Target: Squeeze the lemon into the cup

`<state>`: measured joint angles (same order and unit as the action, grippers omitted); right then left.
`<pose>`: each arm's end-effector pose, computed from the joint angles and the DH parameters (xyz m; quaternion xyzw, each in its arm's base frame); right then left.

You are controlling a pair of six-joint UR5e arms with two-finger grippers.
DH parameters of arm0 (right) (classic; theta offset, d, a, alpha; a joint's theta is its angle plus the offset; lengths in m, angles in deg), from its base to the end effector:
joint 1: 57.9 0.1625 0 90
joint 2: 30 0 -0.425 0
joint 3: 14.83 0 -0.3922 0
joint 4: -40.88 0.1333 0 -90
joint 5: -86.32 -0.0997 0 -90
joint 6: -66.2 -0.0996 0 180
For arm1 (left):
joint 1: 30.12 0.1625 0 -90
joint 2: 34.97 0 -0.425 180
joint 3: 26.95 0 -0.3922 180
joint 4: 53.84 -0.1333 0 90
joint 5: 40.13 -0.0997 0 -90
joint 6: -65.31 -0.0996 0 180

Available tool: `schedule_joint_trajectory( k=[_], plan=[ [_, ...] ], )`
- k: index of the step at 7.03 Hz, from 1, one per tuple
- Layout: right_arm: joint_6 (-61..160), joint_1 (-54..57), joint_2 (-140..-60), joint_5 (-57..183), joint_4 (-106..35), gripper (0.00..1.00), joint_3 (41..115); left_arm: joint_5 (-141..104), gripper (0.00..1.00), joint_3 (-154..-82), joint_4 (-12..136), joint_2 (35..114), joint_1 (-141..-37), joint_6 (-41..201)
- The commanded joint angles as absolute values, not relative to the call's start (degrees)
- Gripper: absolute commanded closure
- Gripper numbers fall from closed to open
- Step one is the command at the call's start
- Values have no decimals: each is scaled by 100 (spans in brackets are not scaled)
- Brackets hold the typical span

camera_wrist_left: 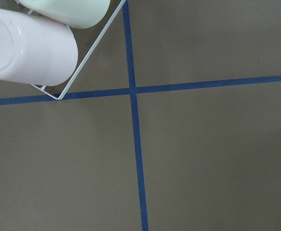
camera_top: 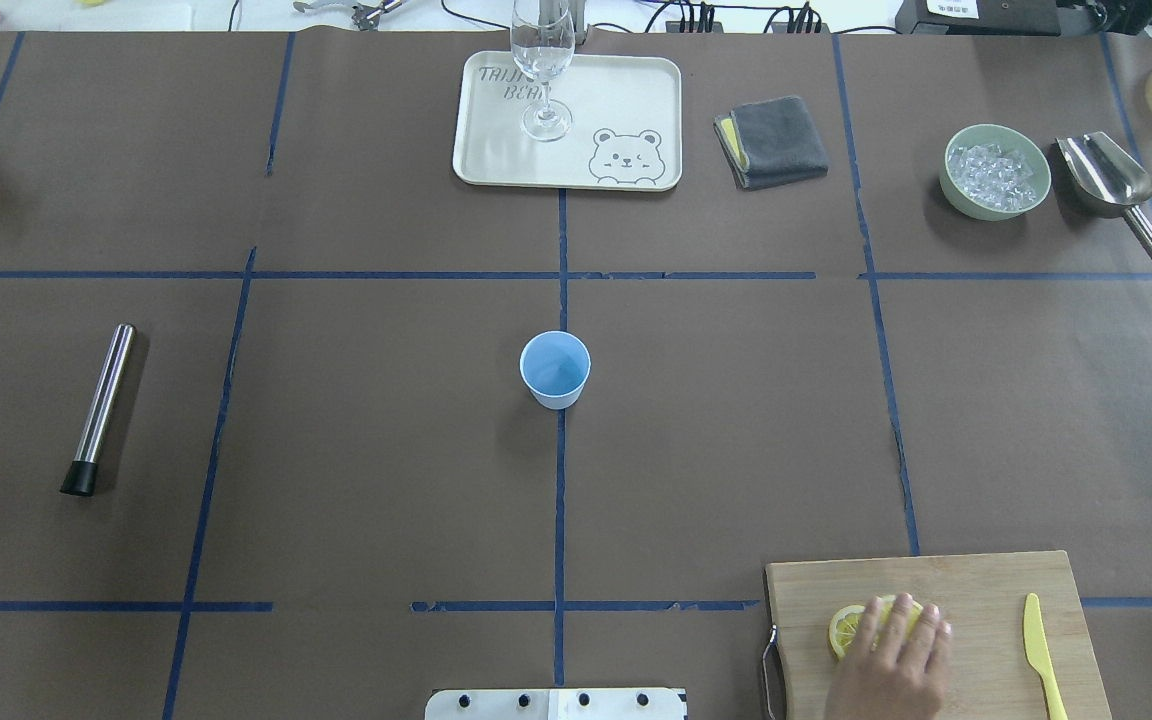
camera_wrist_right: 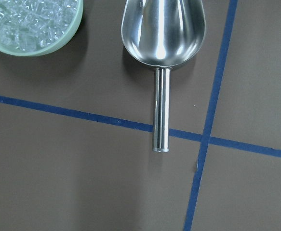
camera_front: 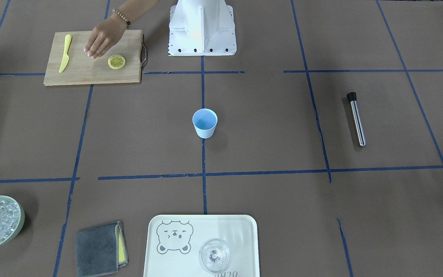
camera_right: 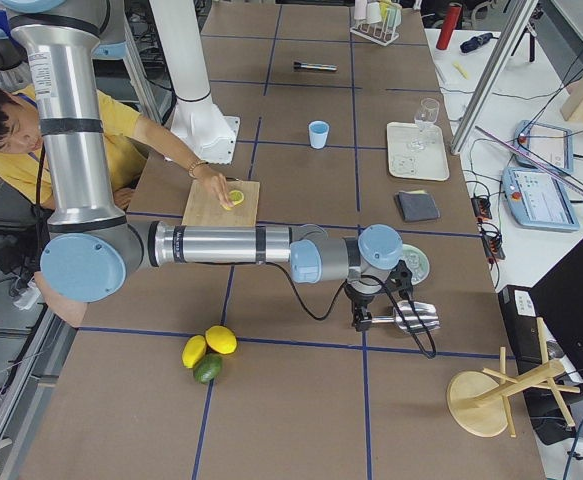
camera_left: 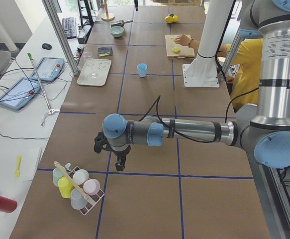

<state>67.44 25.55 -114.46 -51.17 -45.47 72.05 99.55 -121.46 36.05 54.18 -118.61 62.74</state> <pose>-0.0020 -0.5424 0.6253 0.0298 -0.4039 -0.0834 0.9105 -0.0445 -0.4899 0.6206 0.0320 0.4196 0.0453 0.9060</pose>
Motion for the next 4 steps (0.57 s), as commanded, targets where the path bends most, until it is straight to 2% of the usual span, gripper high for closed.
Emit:
schedule_joint_trajectory(
  k=[1, 4],
  plan=[
    [6743, 2560, -11534, -5114, -4622, 0, 7420, 9909, 0, -12909, 3538, 5398, -11897, 6294],
    [6717, 2551, -11605, -5193, -4613, 0, 7438, 9900, 0, -12855, 3529, 5398, -11871, 6285]
  ],
)
